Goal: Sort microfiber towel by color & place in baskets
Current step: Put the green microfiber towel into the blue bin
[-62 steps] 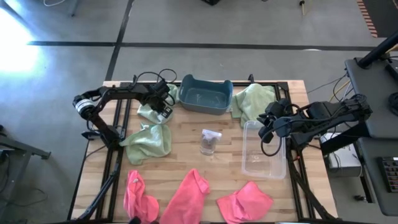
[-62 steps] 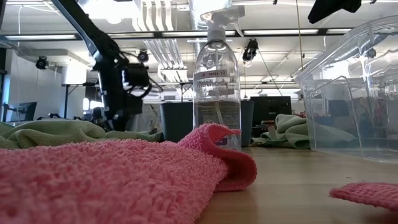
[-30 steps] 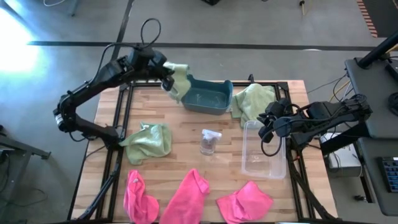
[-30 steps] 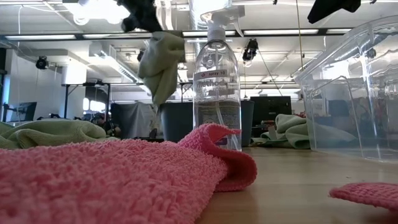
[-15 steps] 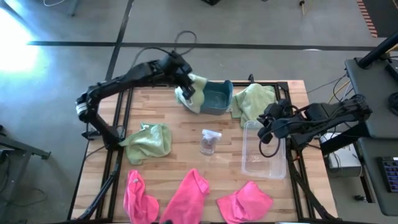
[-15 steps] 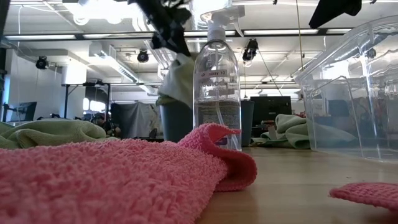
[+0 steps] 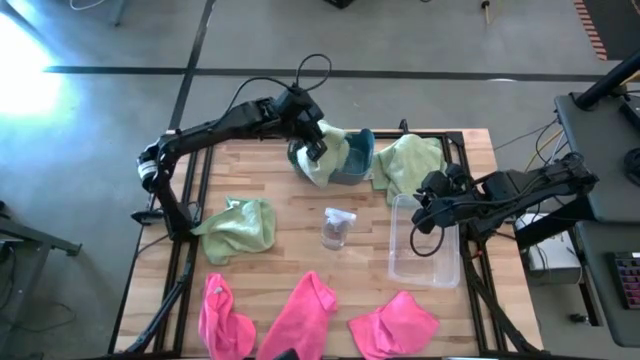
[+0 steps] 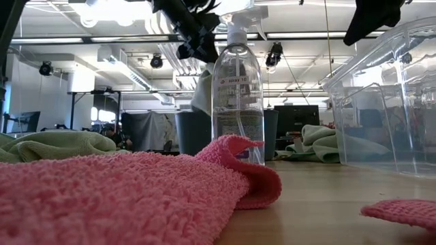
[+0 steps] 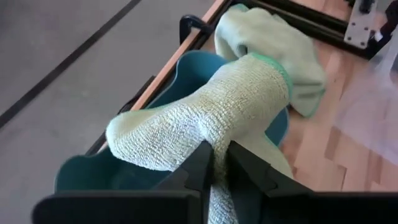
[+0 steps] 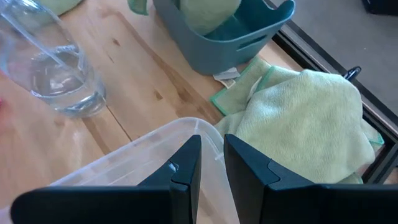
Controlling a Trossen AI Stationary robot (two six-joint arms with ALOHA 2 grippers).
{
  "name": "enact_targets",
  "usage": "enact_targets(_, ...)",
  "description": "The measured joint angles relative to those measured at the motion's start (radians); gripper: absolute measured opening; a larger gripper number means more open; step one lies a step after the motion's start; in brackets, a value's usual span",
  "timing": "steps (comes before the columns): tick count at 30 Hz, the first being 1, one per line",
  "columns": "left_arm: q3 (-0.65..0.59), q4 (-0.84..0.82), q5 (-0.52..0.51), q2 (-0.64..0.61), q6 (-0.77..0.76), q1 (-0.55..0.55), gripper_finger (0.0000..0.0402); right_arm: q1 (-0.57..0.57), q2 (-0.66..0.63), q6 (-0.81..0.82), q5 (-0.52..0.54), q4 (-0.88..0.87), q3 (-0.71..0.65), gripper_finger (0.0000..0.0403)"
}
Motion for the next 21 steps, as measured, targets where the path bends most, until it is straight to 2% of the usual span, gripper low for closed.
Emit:
enact_targets(11, 0.055, -0.032, 0.033, -0.001, 0.030, -0.003, 0.0116, 0.000, 0.000, 0.019, -0.019, 0.005, -0.014, 0.0063)
enact_targets(21, 0.038, -0.170, 0.032, -0.005, 0.039, -0.016, 0.0126, 0.000, 0.000, 0.005, -0.019, 0.035, 0.058, 0.0063)
